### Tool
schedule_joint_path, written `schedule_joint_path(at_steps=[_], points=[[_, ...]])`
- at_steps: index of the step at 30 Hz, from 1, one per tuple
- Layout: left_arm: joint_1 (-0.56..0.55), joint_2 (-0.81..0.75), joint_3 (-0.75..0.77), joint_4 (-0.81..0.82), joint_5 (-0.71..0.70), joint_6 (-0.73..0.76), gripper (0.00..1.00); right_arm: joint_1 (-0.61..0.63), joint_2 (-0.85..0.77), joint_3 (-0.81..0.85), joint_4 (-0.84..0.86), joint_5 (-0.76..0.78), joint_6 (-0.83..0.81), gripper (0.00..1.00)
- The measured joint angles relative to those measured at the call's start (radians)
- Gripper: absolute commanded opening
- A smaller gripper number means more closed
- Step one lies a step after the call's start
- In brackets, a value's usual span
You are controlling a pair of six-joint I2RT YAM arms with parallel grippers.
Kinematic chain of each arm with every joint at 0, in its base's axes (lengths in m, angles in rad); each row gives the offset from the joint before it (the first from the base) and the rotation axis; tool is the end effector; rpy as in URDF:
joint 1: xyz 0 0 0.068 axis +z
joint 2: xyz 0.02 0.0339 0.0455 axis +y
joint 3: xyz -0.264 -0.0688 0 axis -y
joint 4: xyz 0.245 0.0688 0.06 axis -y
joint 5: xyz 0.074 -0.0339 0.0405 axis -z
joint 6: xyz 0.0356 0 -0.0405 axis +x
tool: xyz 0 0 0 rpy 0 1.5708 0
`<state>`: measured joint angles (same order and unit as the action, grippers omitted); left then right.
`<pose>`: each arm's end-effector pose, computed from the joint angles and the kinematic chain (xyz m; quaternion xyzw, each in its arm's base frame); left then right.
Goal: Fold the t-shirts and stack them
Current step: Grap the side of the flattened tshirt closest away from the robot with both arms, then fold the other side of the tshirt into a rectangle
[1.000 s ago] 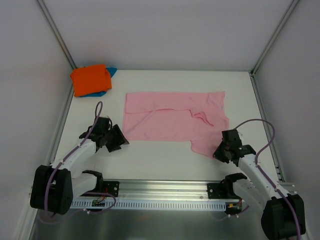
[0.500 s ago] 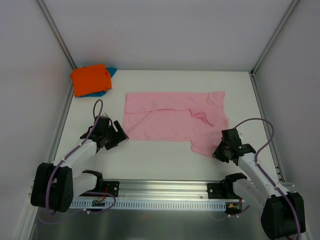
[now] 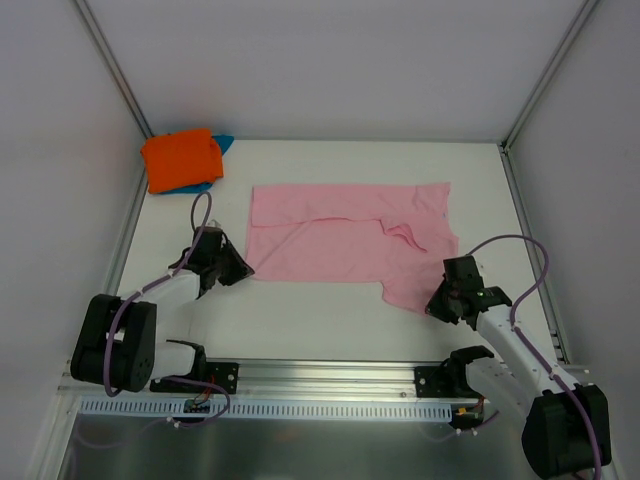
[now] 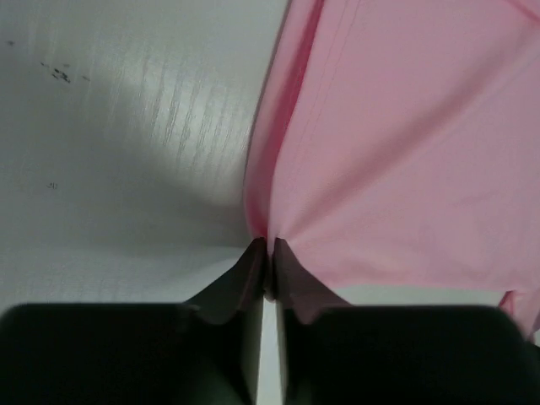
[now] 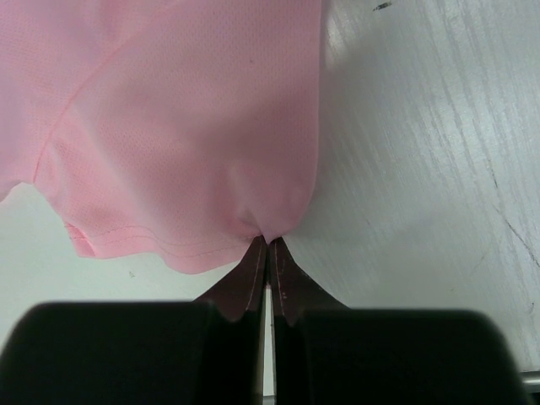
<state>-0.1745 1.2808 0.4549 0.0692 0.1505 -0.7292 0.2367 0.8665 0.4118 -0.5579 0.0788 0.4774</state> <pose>0.2296 -0.0459 0.1521 -0.2221 0.8889 -0.2345 0.3250 0.1499 0.0333 0.1681 0.1261 0.9523 0.0607 0.2711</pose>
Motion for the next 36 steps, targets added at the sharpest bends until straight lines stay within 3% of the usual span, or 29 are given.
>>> schedule_joint_path(at_steps=[14, 23, 36], points=[[0.0, -0.032, 0.008, -0.13, 0.005, 0.012, 0.0, 0.0, -0.005, 0.016, -0.022, -0.001, -0.004, 0.01], [0.0, -0.103, 0.026, -0.253, -0.004, 0.015, 0.0, 0.0, -0.036, 0.195, -0.093, 0.011, -0.03, 0.01], [0.0, -0.068, 0.241, -0.364, -0.044, 0.037, 0.0, -0.024, 0.36, 0.542, -0.057, -0.001, -0.125, 0.0]])
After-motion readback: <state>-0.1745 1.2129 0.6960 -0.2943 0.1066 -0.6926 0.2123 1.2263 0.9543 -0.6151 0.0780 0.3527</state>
